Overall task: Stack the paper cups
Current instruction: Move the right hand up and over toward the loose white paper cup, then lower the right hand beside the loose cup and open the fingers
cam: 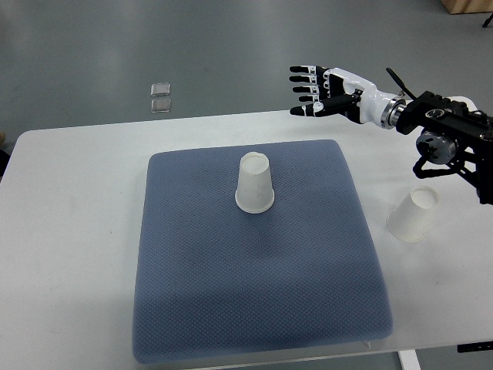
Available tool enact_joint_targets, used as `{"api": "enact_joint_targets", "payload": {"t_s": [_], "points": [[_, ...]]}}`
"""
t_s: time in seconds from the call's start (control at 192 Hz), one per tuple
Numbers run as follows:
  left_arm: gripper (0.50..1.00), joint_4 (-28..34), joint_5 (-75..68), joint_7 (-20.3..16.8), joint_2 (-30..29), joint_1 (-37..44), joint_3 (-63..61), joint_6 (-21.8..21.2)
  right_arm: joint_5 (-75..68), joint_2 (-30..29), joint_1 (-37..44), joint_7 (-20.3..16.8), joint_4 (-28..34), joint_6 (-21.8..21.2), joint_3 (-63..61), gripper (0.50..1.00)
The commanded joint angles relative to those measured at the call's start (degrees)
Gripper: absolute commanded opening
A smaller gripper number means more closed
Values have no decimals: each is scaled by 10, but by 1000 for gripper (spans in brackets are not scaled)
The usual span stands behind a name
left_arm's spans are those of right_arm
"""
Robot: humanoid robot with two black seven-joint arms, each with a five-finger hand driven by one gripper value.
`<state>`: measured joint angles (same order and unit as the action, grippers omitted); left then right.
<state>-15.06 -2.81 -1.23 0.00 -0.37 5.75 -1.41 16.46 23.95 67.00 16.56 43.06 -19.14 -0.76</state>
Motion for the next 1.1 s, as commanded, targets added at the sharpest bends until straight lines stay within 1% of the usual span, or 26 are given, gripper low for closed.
{"api": "enact_joint_targets", "payload": {"t_s": [0.0, 0.089, 0.177, 0.188, 0.308, 0.407, 0.49, 0.569, 0.589, 0.636, 0.657, 0.73, 0.803, 0.996, 1.095], "points": [[1000, -9, 0, 0, 0, 0, 0, 0, 34, 36, 83, 0, 30, -20, 123, 919], [1000, -10, 0, 0, 0, -1, 0, 0, 86, 50, 158, -6, 62, -25, 231, 921], [1000, -15, 0, 0, 0, -1, -2, 0, 132, 62, 247, -35, 103, -33, 345, 921], [1000, -15, 0, 0, 0, -1, -2, 0, 132, 62, 248, -35, 103, -33, 345, 921], [1000, -15, 0, 0, 0, -1, 0, 0, 139, 63, 362, -71, 160, -60, 470, 921], [1000, -15, 0, 0, 0, -1, 0, 0, 141, 59, 433, -100, 205, -66, 521, 921], [1000, -15, 0, 0, 0, -1, 0, 0, 142, 59, 482, -112, 247, -84, 545, 921], [1000, -15, 0, 0, 0, -1, 1, 0, 142, 63, 542, -123, 294, -120, 574, 921], [1000, -15, 0, 0, 0, -1, 1, 0, 142, 63, 549, -123, 300, -124, 577, 921], [1000, -14, 0, 0, 0, -1, 1, 0, 142, 65, 587, -123, 325, -154, 594, 921], [1000, -14, 0, 0, 0, -1, 1, 0, 142, 66, 601, -123, 334, -159, 600, 924], [1000, -14, 0, 0, 0, -1, 1, 0, 142, 79, 628, -123, 358, -159, 611, 924], [1000, -14, 0, 0, 0, -1, 1, 0, 143, 104, 648, -124, 376, -159, 618, 928], [1000, -15, 0, 0, 0, -1, 1, 0, 174, 163, 681, -124, 380, -159, 624, 928], [1000, -15, 0, 0, 0, -1, 1, 0, 192, 180, 685, -128, 380, -159, 629, 928]]}}
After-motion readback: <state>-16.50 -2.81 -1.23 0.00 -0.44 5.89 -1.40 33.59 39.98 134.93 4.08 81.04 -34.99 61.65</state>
